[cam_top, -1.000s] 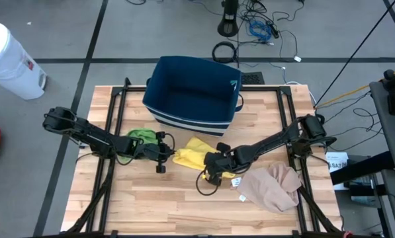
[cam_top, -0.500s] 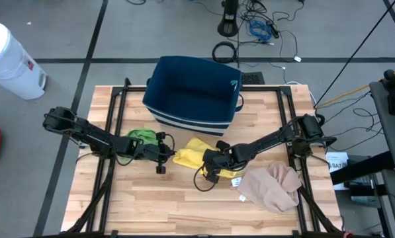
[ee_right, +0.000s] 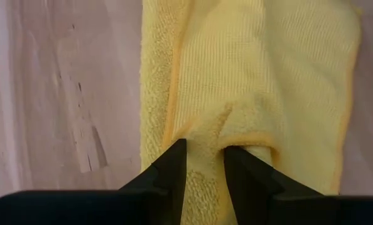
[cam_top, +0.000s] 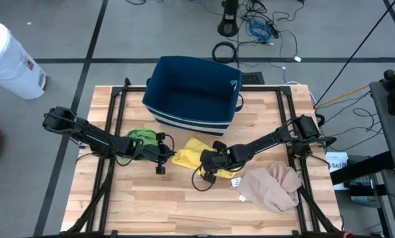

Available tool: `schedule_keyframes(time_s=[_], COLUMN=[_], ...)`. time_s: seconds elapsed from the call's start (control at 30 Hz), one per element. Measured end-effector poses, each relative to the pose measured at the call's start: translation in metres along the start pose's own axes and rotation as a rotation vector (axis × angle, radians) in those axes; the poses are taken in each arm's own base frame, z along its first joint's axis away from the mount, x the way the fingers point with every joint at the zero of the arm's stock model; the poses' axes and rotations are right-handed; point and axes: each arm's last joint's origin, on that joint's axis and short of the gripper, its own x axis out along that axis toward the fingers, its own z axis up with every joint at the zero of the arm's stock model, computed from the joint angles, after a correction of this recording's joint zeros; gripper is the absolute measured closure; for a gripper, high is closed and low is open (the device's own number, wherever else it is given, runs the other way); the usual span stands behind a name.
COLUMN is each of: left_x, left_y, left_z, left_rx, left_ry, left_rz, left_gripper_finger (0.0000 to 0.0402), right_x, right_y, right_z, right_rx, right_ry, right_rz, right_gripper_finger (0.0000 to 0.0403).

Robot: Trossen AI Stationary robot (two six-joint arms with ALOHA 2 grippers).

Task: Fold towel
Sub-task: Fold the yellow towel

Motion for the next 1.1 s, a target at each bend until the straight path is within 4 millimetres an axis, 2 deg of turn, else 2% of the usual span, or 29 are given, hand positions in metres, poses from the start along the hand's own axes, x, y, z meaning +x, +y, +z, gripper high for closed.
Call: schedule_keyframes(time_s=[0.27, 0.73, 0.87, 1.03, 1.1], left_x=[0.000, 0.000, 0.000, 0.000, 0.000], left_y=[0.000, 0.000, 0.000, 0.000, 0.000], left_z=[0.000, 0.000, 0.000, 0.000, 0.000], left_rx=[0.000, 0.000, 0.000, 0.001, 0.000], left_ry=[0.000, 0.000, 0.000, 0.000, 0.000], left_rz=[0.000, 0.000, 0.000, 0.000, 0.000], left_gripper_finger=[0.0401, 0.0401, 0.0401, 0.0401, 0.0401], right_x=[0.002, 0.004, 0.004, 0.005, 0.005], right_y=[-0.010, -0.013, -0.016, -0.019, -0.020], right_z=[0.001, 0.012, 0.013, 0.015, 0.015], right_rx=[0.008, 0.025, 0.033, 0.016, 0.006], right_ry=[0.009, -0.055, -0.059, -0.069, -0.076], right_rz=[-0.076, -0.020, -0.033, -0.062, -0.079], right_gripper_finger=[0.0310, 0.0312, 0.0332, 0.0391, 0.0397])
